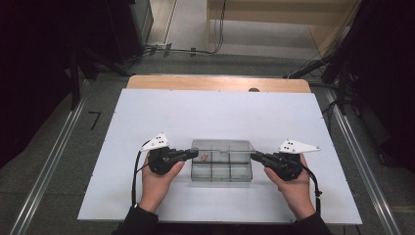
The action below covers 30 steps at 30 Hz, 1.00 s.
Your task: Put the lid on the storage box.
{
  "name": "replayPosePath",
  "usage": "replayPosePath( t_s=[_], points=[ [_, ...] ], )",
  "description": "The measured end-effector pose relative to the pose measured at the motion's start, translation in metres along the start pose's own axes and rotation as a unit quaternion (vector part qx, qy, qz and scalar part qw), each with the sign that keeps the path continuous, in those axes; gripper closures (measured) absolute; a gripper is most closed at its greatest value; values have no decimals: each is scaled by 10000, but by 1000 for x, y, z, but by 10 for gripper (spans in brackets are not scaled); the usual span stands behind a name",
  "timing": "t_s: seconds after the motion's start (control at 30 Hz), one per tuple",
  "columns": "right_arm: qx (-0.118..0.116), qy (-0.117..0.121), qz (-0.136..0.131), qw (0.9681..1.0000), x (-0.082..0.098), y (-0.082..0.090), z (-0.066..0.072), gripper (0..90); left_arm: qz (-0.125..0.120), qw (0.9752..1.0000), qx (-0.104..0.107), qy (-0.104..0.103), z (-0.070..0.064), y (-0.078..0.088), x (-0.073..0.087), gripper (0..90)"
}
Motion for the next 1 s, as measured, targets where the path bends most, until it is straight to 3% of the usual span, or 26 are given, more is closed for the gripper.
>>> replayPosePath(
  t_s=[1.0],
  points=[
    [-169, 132, 263, 9994, 21, 2, 10, 881, 196, 9998, 10, -46, -9, 16, 19, 900]
  ],
)
Point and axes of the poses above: each handheld gripper's, and its own axes: y roughly backward along the jaws, x roughly out of its underside, z roughly to its left, the point moved 6 cm from there along -y, roughly forward along the jaws, and after that the axes turned 5 degrees about -x, right-handed, at the moved point
